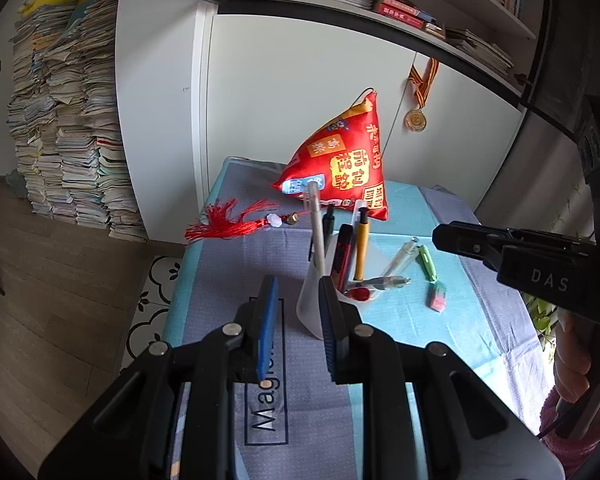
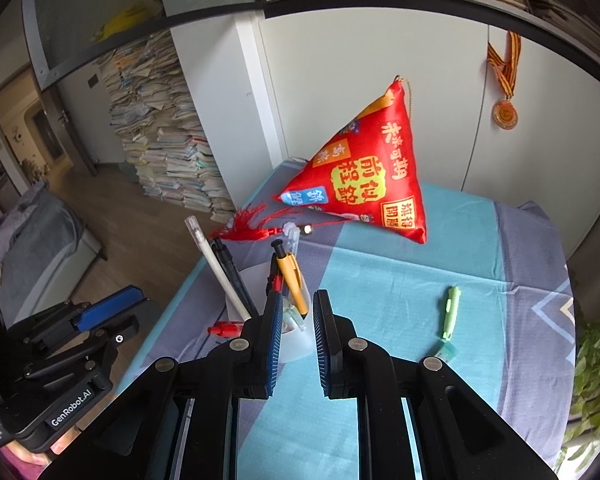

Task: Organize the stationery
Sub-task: 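Move the open left tool back over the pink eraser and green highlighter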

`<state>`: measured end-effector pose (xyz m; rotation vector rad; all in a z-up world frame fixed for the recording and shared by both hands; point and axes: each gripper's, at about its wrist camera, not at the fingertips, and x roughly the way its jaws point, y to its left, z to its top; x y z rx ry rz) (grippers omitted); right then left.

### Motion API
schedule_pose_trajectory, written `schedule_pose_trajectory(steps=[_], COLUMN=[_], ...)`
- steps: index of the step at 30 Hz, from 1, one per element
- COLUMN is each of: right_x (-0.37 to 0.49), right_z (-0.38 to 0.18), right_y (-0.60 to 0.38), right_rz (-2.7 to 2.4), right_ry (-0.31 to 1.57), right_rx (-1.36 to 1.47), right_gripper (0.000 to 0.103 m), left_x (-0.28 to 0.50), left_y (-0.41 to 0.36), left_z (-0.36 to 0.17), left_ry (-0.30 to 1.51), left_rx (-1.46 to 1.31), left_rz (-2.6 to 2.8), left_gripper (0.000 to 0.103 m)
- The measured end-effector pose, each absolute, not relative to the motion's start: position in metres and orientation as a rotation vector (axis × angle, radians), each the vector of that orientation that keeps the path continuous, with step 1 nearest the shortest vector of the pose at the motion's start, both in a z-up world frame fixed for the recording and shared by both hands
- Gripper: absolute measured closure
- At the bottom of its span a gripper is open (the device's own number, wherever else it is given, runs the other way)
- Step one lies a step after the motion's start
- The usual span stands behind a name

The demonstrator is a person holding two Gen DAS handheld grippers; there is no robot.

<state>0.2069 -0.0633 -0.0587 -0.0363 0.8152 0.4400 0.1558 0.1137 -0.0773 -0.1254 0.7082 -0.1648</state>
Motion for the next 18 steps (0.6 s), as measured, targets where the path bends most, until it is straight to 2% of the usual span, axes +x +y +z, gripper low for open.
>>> schedule_pose_trajectory(steps=[11,15,18], right_x=[0.21,0.211,0.209], right_z=[-0.062,-0.07,-0.077], right_y=[-0.127,-0.158,-0.18], right_rz=[0.314,0.245,0.203], right_ry=[0.819,0.831,0.842], right_rx=[0.056,0.094,0.117], right_gripper=[0.087,0.087,0.087], left_x=[0.148,0.148,0.151], left_y=[0.06,0.029,0.002], left_z=[-0.065,-0.066,-0.075], left_ry=[0.687,0.693,0.72], left_rx=[-0.047,-0.004,0.036], left_rz=[-0.304,-0.364,-0.415], left_gripper=[0.084,0.073,0.073])
